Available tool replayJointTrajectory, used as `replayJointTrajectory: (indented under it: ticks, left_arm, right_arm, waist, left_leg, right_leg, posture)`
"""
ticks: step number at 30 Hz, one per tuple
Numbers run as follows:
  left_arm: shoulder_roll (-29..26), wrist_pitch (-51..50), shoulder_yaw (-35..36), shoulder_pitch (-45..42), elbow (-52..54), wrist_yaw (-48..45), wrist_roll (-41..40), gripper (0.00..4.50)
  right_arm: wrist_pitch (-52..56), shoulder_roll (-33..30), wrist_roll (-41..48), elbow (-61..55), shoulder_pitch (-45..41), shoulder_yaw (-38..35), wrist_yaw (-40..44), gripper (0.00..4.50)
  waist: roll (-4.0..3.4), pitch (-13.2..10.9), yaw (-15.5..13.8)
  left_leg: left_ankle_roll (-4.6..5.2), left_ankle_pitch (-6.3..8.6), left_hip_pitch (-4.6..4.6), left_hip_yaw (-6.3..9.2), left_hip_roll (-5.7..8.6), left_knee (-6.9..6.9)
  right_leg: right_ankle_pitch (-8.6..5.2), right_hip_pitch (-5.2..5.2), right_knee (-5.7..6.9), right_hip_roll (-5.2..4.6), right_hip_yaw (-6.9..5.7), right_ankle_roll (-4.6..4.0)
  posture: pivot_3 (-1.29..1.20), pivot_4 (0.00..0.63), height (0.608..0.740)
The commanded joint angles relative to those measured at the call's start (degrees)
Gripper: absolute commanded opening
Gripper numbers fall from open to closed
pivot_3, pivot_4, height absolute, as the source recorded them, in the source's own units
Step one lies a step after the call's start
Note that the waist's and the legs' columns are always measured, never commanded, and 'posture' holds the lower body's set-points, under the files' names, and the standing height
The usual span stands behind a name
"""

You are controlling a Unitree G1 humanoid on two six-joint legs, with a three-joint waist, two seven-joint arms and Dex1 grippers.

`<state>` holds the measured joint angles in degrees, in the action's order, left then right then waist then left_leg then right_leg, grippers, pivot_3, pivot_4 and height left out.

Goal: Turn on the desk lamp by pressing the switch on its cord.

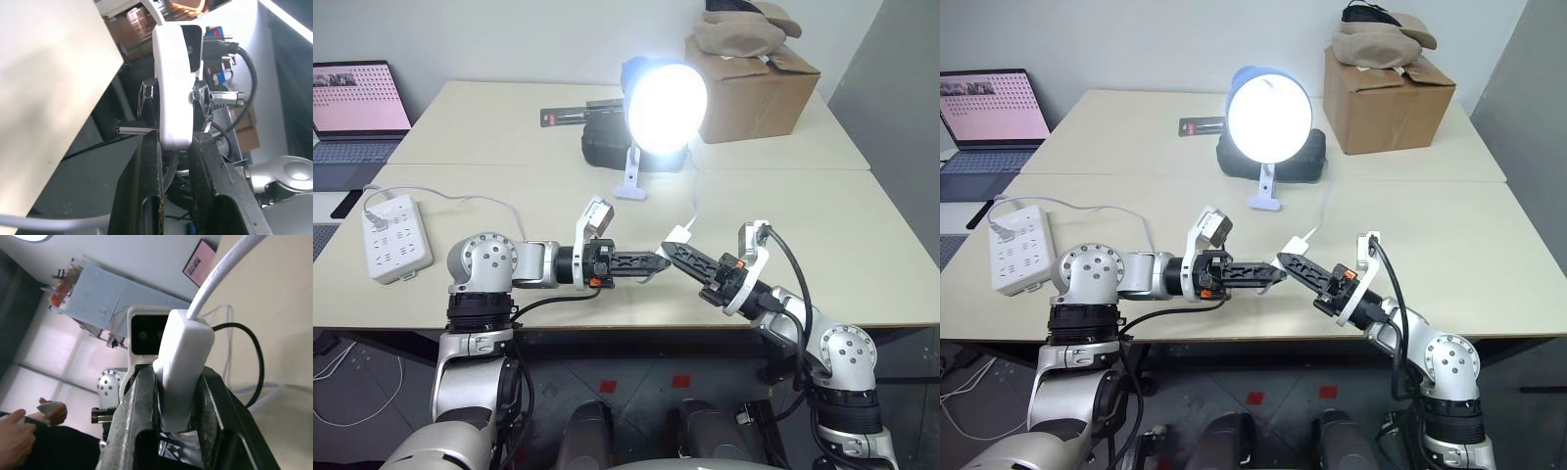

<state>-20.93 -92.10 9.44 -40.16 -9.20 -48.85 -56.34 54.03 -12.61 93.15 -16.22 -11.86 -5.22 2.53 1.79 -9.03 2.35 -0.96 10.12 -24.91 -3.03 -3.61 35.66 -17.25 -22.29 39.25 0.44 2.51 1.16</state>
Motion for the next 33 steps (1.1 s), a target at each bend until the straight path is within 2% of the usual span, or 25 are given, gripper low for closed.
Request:
replayJointTrajectory:
  ticks: [1,6,9,11,21,24,26,30,33]
  left_arm:
    - [-0.3,-0.4,0.3,-0.5,1.2,1.0,-1.2,0.38]
    - [-0.6,-0.4,0.3,-0.4,1.4,1.6,-1.7,0.38]
    - [-0.5,-0.4,0.4,-0.4,1.6,1.8,-1.7,0.38]
    - [-0.4,-0.4,0.4,-0.5,1.6,2.0,-1.7,0.38]
    - [-0.7,0.4,-0.3,-1.3,1.2,1.9,-1.5,0.38]
    - [-2.7,4.4,-1.8,-3.5,-0.9,0.1,0.8,0.38]
    - [-4.6,7.8,-3.9,-5.0,-2.4,-1.8,3.0,0.38]
    - [-9.4,19.1,-10.9,-8.6,-6.3,-8.4,10.8,0.38]
    - [-12.2,33.6,-18.3,-11.4,-10.6,-13.8,21.1,0.38]
  right_arm:
    - [-0.8,-0.7,0.2,-1.7,-0.3,0.1,0.6,0.61]
    - [-1.5,-0.9,-1.7,-2.1,-0.4,0.4,0.6,0.60]
    - [-2.7,-1.8,-6.3,-3.5,-0.5,0.7,1.8,0.60]
    - [-2.6,-1.9,-5.5,-3.7,0.0,0.6,2.5,1.30]
    - [-3.9,-2.0,-1.2,-4.9,2.2,-1.4,1.7,3.40]
    - [-3.4,-5.2,0.9,-8.0,6.0,-3.3,1.1,3.98]
    - [-3.5,-8.0,-1.1,-10.5,7.9,-4.1,0.9,4.44]
    - [-5.8,-14.1,-12.4,-15.1,8.9,-4.9,-0.6,4.44]
    - [-6.8,-20.4,-24.6,-18.6,7.4,-3.0,0.0,4.44]
  waist:
    - [0.00,0.0,0.0]
    - [0.00,0.0,0.0]
    - [0.00,0.0,0.0]
    - [0.00,0.0,0.0]
    - [0.01,0.0,-0.1]
    - [0.01,0.0,-0.4]
    - [-0.01,0.0,-0.5]
    - [-0.03,-0.1,-0.6]
    - [-0.02,-0.1,-0.6]
  left_leg:
    - [0.00,0.00,-0.01,0.00,0.00,-0.01]
    - [0.00,0.00,-0.02,-0.03,0.01,-0.15]
    - [0.00,0.00,-0.01,-0.03,0.01,-0.22]
    - [0.00,0.00,-0.01,-0.04,0.02,-0.27]
    - [-0.01,0.00,-0.01,-0.06,0.02,-0.35]
    - [-0.01,0.00,-0.01,-0.06,0.03,-0.38]
    - [-0.01,0.00,0.00,-0.07,0.03,-0.42]
    - [-0.01,0.00,0.01,-0.14,0.09,-0.47]
    - [-0.01,0.00,0.01,-0.14,0.09,-0.47]
  right_leg:
    - [0.01,0.01,-0.05,0.00,-0.01,0.02]
    - [0.03,0.01,-0.21,-0.01,0.01,0.04]
    - [0.02,-0.01,-0.23,-0.01,0.00,0.04]
    - [0.02,-0.02,-0.24,-0.01,0.00,0.04]
    - [0.02,-0.03,-0.27,-0.02,0.01,0.04]
    - [0.01,-0.03,-0.28,-0.02,0.01,0.03]
    - [0.01,-0.04,-0.31,-0.02,0.01,0.02]
    - [0.00,-0.06,-0.35,-0.05,0.06,0.00]
    - [-0.01,-0.08,-0.36,-0.06,0.05,-0.01]
  posture:
    - [0.00,0.150,0.740]
    - [0.00,0.150,0.740]
    - [0.00,0.150,0.740]
    - [0.00,0.150,0.740]
    - [0.00,0.150,0.740]
    - [0.00,0.150,0.740]
    - [0.00,0.150,0.740]
    - [0.00,0.150,0.740]
    - [0.00,0.150,0.740]
